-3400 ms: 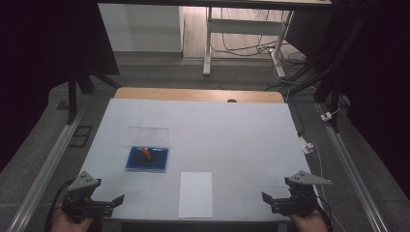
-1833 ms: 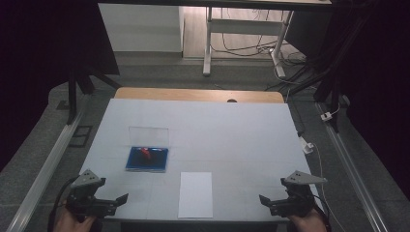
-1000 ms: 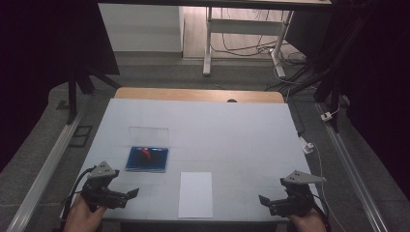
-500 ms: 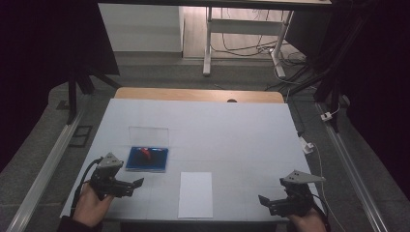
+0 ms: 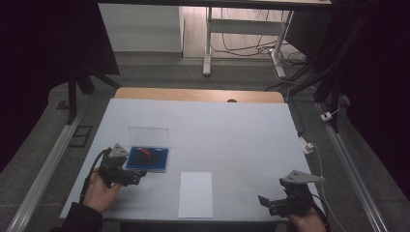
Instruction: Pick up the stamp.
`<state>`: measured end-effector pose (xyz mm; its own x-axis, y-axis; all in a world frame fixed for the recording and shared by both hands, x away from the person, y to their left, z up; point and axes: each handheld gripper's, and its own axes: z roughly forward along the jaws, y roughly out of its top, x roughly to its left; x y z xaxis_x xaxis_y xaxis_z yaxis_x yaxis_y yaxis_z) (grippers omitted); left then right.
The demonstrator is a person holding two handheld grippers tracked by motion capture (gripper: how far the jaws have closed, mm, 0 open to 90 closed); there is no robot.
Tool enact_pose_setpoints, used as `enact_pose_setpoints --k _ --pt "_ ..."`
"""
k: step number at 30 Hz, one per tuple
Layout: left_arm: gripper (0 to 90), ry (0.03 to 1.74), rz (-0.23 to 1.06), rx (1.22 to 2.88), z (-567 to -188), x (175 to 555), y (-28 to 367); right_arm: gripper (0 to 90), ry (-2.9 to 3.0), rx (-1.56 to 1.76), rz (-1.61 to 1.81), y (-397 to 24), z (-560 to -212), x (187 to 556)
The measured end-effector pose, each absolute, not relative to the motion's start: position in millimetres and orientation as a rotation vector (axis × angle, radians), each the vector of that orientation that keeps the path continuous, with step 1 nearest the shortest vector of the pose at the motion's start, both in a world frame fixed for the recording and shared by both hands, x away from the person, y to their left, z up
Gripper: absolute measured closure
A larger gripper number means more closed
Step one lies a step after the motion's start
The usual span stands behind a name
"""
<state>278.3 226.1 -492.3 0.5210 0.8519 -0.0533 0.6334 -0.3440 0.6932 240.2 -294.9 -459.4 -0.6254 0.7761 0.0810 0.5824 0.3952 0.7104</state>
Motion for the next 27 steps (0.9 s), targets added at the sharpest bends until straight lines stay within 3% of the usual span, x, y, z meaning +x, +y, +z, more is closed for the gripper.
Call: enact_pose_setpoints --k 21,27 --pt "0.7 1.188 0.424 2.151 -501.6 321.0 215.4 0.0 2.403 1.190 1.043 -294.3 -459.6 240.7" --pt "8.5 1.197 0.475 2.172 -501.6 327.8 213.4 0.0 2.405 1.187 1.042 -294.3 -459.7 240.7"
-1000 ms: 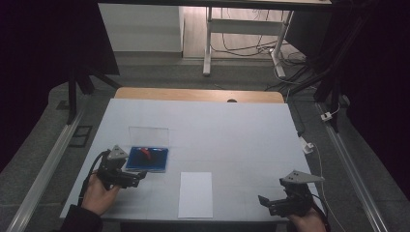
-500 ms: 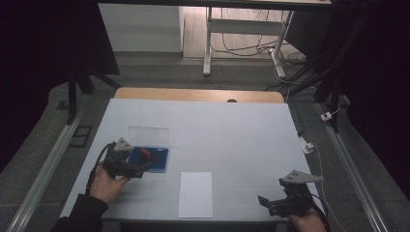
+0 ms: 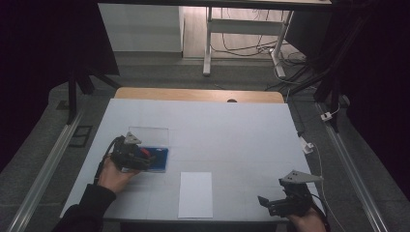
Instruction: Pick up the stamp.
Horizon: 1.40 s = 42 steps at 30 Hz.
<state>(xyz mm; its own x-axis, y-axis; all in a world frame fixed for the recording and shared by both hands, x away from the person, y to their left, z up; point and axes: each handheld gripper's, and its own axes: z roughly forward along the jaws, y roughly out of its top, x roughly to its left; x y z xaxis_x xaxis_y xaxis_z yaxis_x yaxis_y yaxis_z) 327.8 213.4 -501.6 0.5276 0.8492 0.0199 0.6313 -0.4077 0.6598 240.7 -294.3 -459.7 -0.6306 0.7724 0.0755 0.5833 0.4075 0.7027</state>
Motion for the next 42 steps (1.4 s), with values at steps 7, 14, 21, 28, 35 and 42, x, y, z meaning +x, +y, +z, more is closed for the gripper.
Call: enact_pose_setpoints --k 7,14,21,28,35,42 --pt "31.1 1.190 0.439 2.160 -498.6 330.1 217.4 0.0 2.406 1.185 1.043 -294.3 -459.7 240.7" --pt "45.9 1.200 0.425 2.191 -498.9 331.4 214.4 0.0 2.410 1.184 1.044 -294.0 -459.7 240.6" --pt "58.2 1.192 0.433 2.222 -498.1 330.8 211.4 0.0 2.409 1.182 1.045 -293.7 -459.9 240.4" --pt "58.4 1.188 0.429 2.195 -495.6 330.2 214.1 0.0 2.411 1.174 1.044 -293.5 -459.8 240.1" --pt "58.3 1.188 0.392 2.148 -487.5 328.3 217.2 0.0 2.413 1.168 1.045 -293.4 -459.6 239.7" --pt "58.3 1.170 0.398 2.146 -481.2 325.0 215.0 0.0 2.415 1.163 1.046 -293.3 -459.6 239.6"
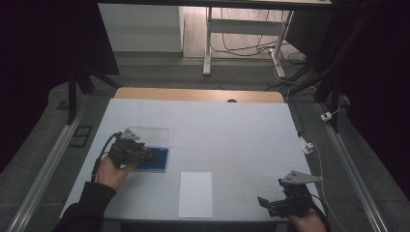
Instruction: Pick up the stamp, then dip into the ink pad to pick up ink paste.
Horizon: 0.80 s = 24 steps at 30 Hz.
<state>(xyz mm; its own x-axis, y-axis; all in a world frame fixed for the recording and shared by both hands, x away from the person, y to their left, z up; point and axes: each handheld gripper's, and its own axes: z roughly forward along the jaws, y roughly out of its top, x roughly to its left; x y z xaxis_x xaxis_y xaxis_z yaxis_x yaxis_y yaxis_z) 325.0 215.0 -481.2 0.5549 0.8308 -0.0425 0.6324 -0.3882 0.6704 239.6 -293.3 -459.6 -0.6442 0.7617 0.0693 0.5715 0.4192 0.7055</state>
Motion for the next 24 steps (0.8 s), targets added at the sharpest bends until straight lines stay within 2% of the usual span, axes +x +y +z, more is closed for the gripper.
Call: enact_pose_setpoints --k 24 --pt "58.3 1.200 0.412 2.188 -489.4 324.4 208.7 0.0 2.422 1.152 1.044 -292.8 -459.7 239.9"
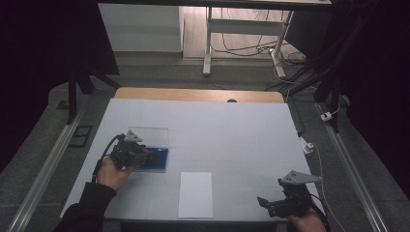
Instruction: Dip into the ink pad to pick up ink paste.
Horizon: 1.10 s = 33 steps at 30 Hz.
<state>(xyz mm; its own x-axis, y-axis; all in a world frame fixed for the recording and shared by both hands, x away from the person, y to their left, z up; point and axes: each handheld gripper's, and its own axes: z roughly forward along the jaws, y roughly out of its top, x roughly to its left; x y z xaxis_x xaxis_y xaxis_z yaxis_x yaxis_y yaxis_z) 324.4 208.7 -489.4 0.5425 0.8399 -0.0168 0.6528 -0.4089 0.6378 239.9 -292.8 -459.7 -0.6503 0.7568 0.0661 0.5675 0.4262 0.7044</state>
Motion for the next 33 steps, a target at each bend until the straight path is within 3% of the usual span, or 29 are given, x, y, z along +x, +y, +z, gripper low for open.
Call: enact_pose_setpoints --k 24,29,33 --pt "58.7 1.272 0.394 2.182 -499.6 328.0 209.7 0.0 2.429 1.142 1.026 -291.1 -459.9 239.4" --pt "58.8 1.259 0.473 2.240 -498.2 325.4 199.4 0.0 2.432 1.143 1.023 -290.3 -460.1 239.6" --pt "58.9 1.271 0.462 2.235 -498.0 326.1 199.5 0.0 2.436 1.143 1.017 -290.1 -460.2 239.7"
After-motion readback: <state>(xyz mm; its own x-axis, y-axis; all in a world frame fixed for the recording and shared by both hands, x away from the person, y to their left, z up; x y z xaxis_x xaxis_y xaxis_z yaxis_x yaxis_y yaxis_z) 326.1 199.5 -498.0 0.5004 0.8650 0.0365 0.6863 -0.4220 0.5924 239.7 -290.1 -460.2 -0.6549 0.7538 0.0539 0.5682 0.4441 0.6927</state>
